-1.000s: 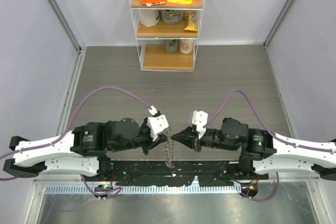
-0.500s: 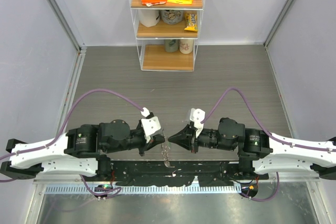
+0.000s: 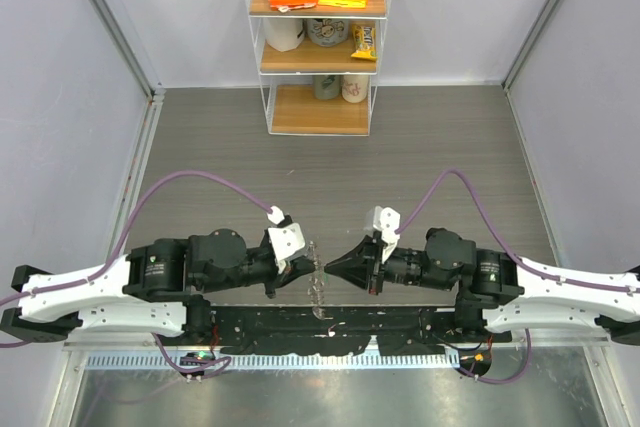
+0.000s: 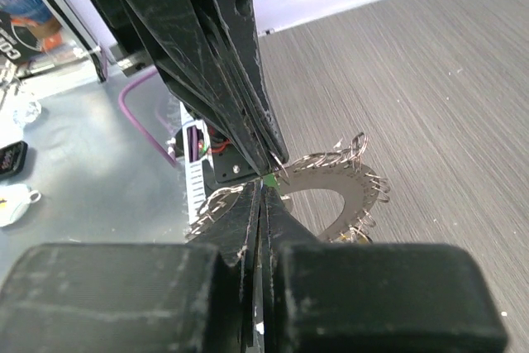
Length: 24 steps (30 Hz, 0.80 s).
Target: Put the keys on the keyring
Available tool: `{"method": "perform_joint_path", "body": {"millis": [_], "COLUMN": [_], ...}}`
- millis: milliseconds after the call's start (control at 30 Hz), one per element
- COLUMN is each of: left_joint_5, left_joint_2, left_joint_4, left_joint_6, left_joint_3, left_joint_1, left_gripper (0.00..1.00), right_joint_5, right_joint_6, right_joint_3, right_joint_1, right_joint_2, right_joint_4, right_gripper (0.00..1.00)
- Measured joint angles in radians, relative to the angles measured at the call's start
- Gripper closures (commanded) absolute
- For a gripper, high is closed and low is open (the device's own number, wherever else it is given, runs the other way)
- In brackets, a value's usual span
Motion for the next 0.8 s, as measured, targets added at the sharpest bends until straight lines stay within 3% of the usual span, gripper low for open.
{"method": "perform_joint_path", "body": {"millis": [800], "left_joint_5": [-0.019], "left_joint_2": [-0.057], "left_joint_4": [0.076], "left_joint_6": [0.005], "left_joint_3": [-0.045], "left_joint_1": [0.0], "left_gripper": [1.0], "right_joint_5": [0.022], "right_joint_6": [0.053], "right_joint_3": [-0.051], "right_joint_1": [0.0], "right_joint_2": [-0.067], "right_joint_4": [0.074], "right_gripper": [0.95]}}
